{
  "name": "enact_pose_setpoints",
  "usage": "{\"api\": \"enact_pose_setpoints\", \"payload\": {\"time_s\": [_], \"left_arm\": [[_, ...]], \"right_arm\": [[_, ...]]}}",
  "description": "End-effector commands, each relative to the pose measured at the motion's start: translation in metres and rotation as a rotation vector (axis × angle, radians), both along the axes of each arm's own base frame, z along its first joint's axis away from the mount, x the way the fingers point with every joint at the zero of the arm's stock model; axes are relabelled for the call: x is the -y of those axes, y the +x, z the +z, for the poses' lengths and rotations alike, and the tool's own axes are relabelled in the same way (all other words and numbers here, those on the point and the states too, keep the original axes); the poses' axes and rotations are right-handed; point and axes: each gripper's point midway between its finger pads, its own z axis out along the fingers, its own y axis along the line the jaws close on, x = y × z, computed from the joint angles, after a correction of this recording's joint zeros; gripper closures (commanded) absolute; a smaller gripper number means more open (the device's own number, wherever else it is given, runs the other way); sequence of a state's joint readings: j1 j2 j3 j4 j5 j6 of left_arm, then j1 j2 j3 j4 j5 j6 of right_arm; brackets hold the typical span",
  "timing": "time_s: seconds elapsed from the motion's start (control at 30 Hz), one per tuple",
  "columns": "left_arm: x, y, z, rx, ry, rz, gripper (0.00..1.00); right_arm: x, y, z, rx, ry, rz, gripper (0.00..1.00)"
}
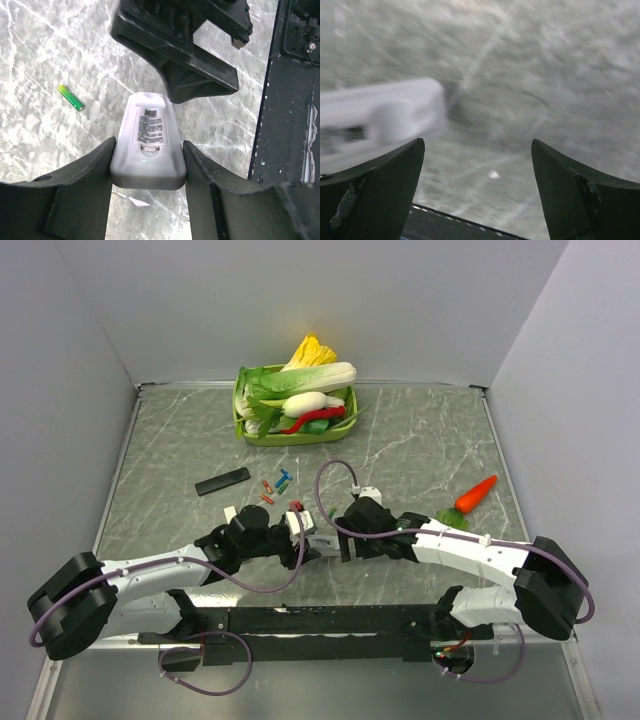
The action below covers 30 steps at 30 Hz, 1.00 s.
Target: Load the batteries into the remote control
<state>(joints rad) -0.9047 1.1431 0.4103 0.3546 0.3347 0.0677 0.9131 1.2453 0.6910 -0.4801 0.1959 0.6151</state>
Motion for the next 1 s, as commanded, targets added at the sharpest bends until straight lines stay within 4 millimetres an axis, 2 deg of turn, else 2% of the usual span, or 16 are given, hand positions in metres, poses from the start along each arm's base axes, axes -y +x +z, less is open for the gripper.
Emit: {"api": "enact_pose_setpoints", "payload": {"time_s": [0.0, 0.03, 0.2, 0.3, 0.43, 0.6, 0.73, 0.97], "left_arm": [[0.013, 0.008, 0.038, 0.083, -0.098, -0.013, 0.99], [0.012, 0.008, 0.037, 0.082, -0.097, -0.013, 0.99], [0.012, 0.004, 0.034, 0.083, -0.098, -0.035, 0.99], [0.012, 0.001, 0.026, 0.066, -0.081, -0.052, 0.99], [0.013, -0.002, 0.02, 0.047, -0.051, -0.072, 0.99], [0.011, -0.003, 0.013, 0.044, -0.011, -0.087, 0.99], [0.01, -0.002, 0.009, 0.041, 0.011, -0.085, 0.99], [0.013, -0.001, 0.007, 0.033, 0.03, -0.099, 0.99]], "right_arm": [[0.013, 0.003, 0.007, 0.035, -0.03, -0.004, 0.06], [0.006, 0.002, 0.011, 0.037, 0.008, 0.02, 0.06], [-0.033, 0.007, 0.059, 0.139, 0.276, 0.094, 0.06], [-0.05, 0.007, 0.073, 0.15, 0.374, 0.128, 0.06], [-0.066, 0.002, 0.068, 0.094, 0.427, 0.155, 0.06], [-0.078, 0.0, 0.07, 0.07, 0.468, 0.184, 0.06], [-0.082, -0.004, 0.068, 0.05, 0.482, 0.201, 0.07], [-0.083, -0.007, 0.051, -0.005, 0.445, 0.204, 0.07]]}}
